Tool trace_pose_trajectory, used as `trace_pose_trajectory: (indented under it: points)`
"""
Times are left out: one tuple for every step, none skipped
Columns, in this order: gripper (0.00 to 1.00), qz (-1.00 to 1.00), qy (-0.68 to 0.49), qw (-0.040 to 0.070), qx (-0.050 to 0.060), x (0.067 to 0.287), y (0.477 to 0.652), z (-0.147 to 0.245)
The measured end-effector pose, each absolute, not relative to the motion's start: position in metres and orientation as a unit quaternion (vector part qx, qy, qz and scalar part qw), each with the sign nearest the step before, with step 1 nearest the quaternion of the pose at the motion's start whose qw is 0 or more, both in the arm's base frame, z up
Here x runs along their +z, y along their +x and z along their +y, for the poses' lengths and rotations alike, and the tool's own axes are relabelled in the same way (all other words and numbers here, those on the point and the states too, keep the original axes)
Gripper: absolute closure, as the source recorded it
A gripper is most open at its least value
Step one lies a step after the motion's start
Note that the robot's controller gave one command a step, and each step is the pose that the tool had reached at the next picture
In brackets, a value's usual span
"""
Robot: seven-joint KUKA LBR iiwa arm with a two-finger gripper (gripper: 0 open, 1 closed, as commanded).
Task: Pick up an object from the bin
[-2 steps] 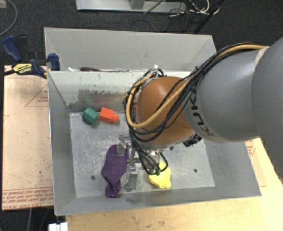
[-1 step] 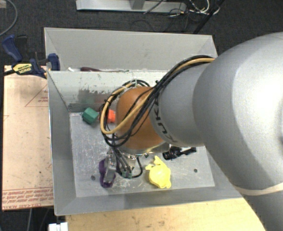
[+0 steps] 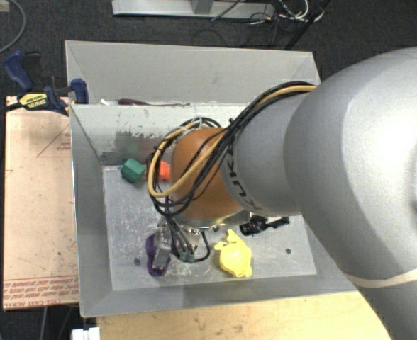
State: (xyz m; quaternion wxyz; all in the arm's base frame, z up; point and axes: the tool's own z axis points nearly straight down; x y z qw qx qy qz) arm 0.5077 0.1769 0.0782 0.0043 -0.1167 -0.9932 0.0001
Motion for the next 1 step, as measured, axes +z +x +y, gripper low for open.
trace_pose_trajectory:
  points:
    - [1.00,-0.991,-0.130,0.002,-0.001,0.2322,0.5156,0.1765]
